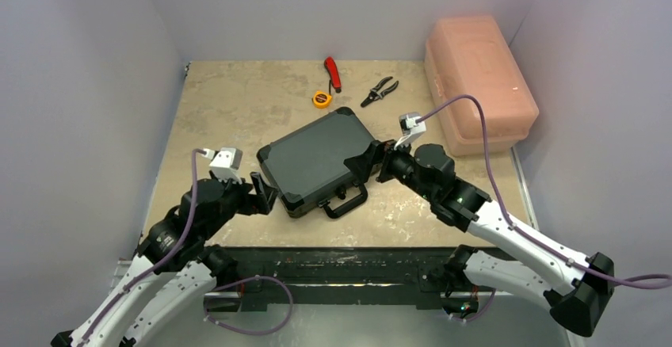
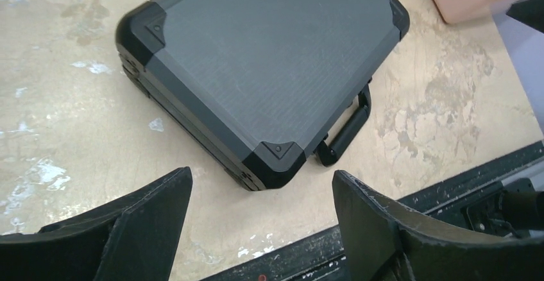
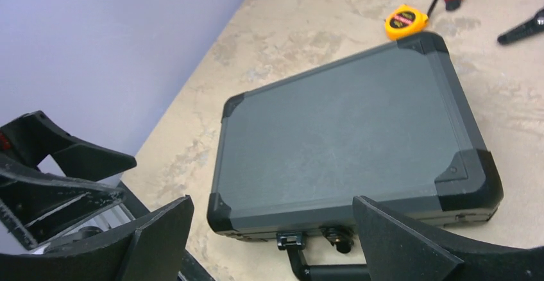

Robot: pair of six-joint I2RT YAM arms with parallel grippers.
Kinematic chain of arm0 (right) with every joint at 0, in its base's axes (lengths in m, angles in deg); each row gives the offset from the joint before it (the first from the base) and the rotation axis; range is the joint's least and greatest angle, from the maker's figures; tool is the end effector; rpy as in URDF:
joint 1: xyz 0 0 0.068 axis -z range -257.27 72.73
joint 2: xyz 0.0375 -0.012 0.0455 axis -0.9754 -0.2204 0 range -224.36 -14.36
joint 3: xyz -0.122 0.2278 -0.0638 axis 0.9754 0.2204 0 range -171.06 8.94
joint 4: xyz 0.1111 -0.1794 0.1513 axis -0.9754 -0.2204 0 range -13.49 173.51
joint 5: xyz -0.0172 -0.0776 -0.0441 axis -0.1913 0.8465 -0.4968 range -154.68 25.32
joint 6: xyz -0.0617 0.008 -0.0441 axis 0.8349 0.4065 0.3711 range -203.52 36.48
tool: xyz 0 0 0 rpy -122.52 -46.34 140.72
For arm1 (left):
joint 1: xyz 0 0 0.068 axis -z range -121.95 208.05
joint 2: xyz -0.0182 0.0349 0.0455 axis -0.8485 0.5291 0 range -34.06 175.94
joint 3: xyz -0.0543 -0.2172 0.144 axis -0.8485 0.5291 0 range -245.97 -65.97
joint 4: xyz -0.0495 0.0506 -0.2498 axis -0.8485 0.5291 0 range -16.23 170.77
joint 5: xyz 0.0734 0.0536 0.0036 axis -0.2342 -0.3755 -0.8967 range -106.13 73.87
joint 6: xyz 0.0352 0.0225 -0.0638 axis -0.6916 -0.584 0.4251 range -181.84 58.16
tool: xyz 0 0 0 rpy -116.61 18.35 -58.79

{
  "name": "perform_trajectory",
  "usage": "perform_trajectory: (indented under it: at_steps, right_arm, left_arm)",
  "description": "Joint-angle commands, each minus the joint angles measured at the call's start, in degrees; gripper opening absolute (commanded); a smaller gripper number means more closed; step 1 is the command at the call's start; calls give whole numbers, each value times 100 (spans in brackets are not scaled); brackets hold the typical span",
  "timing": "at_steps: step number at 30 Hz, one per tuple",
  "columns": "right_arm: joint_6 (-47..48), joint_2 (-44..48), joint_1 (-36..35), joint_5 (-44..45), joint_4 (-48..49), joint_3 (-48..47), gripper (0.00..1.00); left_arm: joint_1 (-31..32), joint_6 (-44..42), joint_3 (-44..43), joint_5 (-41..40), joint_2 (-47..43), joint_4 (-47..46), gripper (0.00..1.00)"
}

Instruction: Pack up texas hold em set

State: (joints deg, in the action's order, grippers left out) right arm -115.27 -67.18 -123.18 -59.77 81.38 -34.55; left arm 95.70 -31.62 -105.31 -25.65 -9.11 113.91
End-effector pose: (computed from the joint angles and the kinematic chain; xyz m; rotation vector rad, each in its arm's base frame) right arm 0.1777 0.1756 0.3107 -0.1646 1.8534 0.8912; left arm 0.1105 -0.0719 0.2806 0.0260 2.0628 -0.5797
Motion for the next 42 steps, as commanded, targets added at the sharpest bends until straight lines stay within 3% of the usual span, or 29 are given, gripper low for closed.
perform_trajectory:
  at_steps: [1,6,15,22,31,42]
  right_arm:
    - [447,305,-113,0,143,-301,99]
    - [564,623,-129,146,118,-206,99]
    - [293,1313,-129,988,-154,210,99]
    - [80,2095,-129,1746,-589,550,99]
    - [-265,2990,-129,1864,-885,1066,99]
    - [-472,2930,-129,1894,-951,976,99]
  left_arm:
    - [23,34,60,-675,-257,-1,81]
    - [15,181,-345,-1338,-211,488,81]
    - [18,-524,-1027,-1912,-184,1140,80]
    - [16,-798,-1011,-1975,-293,1311,80]
    - [21,-817,-1018,-2247,-597,1420,80]
    - [20,-841,-962,-2510,-823,1402,80]
